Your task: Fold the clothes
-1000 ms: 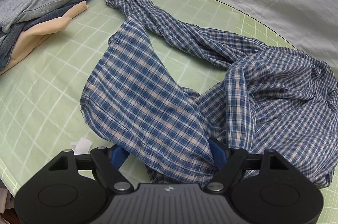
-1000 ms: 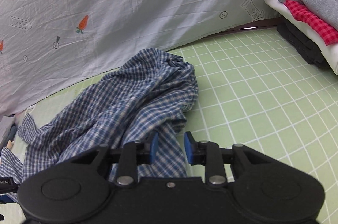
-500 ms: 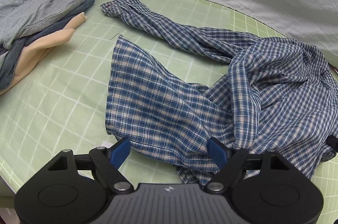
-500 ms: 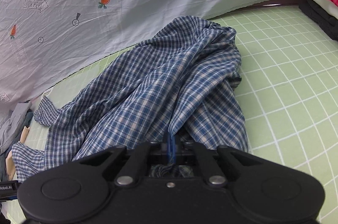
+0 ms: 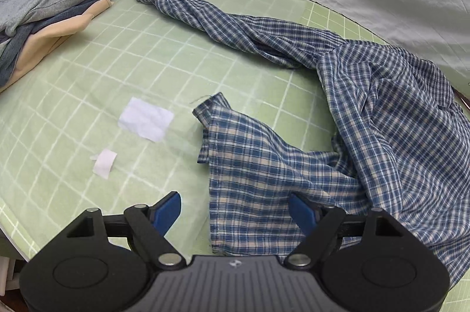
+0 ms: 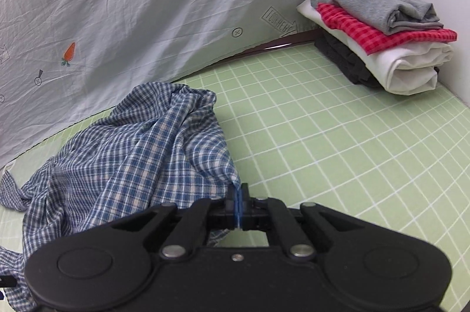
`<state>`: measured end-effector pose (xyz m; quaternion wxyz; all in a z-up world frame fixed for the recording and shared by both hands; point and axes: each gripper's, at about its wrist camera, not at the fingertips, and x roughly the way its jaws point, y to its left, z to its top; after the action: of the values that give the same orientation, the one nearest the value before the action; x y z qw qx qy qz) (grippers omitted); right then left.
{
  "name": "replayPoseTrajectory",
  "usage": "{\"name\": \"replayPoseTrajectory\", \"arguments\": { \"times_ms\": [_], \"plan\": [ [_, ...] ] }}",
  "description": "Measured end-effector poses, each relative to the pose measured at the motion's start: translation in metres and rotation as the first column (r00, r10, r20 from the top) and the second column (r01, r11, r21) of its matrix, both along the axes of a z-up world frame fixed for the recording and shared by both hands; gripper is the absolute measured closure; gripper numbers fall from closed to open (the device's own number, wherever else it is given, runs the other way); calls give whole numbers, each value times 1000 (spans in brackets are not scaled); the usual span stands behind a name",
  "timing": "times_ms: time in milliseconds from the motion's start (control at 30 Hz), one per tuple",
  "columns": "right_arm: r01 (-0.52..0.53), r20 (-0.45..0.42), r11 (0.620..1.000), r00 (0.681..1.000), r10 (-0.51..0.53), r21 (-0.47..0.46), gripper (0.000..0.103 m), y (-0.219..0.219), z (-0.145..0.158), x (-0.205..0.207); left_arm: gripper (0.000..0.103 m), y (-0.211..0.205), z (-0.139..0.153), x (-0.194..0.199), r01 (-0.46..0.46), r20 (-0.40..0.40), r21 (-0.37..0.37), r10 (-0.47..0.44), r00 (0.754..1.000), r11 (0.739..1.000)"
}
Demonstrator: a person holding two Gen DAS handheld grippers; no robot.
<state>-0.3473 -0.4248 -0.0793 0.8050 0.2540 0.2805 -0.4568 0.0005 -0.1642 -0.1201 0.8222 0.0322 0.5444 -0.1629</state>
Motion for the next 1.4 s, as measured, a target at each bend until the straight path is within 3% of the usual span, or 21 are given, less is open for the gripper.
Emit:
{"name": "replayPoseTrajectory", "arguments": {
  "times_ms": [367, 500, 567, 633, 800, 867, 900, 933, 967, 1000, 1200, 1300, 1400],
  "plan": [
    [-2, -32, 999, 999, 4, 40, 96, -30, -14, -10, 22, -55, 16, 6, 83, 39, -109, -79, 996, 991],
    [-9, -35, 998, 999, 12, 64, 91, -35, -20, -9, 22, -70, 18, 13, 115, 11, -195, -115, 993, 974],
    [-13, -37, 997, 999, 16, 76, 83, -38, -23, -9, 22, -76, 18, 16, 128, -7, -222, -133, 991, 967],
    [-9, -36, 996, 999, 13, 94, 69, -40, -26, -9, 22, -84, 15, 20, 160, -19, -212, -168, 986, 964],
    [15, -34, 986, 999, -10, 164, 56, -34, -36, -11, 24, -99, 5, 24, 240, -59, -201, -256, 965, 950],
    [15, -36, 980, 999, -8, 196, 51, -28, -41, -10, 37, -103, -1, 27, 263, -72, -185, -280, 957, 947],
    [14, -37, 977, 999, -6, 211, 50, -24, -43, -9, 52, -105, -4, 29, 276, -76, -174, -292, 953, 945],
    [12, -38, 974, 999, -4, 226, 50, -21, -45, -8, 77, -105, -6, 32, 283, -76, -161, -297, 952, 946],
    [10, -40, 973, 999, -1, 233, 50, -17, -47, -5, 93, -105, -8, 36, 286, -74, -147, -299, 951, 947],
    [7, -43, 972, 999, 3, 236, 50, -14, -47, -3, 99, -99, -8, 41, 270, -67, -140, -281, 957, 953],
    [-9, -61, 966, 998, 26, 257, 59, 9, -51, 14, 100, -37, 7, 81, 85, 14, -124, -84, 996, 989],
    [-18, -63, 965, 997, 36, 260, 59, 22, -50, 25, 100, 1, 18, 100, -19, 79, -114, 28, 997, 993],
    [-30, -51, 959, 998, 47, 281, 59, 34, -52, 36, 100, 29, 26, 110, -54, 154, -112, 71, 985, 992]
  ]
}}
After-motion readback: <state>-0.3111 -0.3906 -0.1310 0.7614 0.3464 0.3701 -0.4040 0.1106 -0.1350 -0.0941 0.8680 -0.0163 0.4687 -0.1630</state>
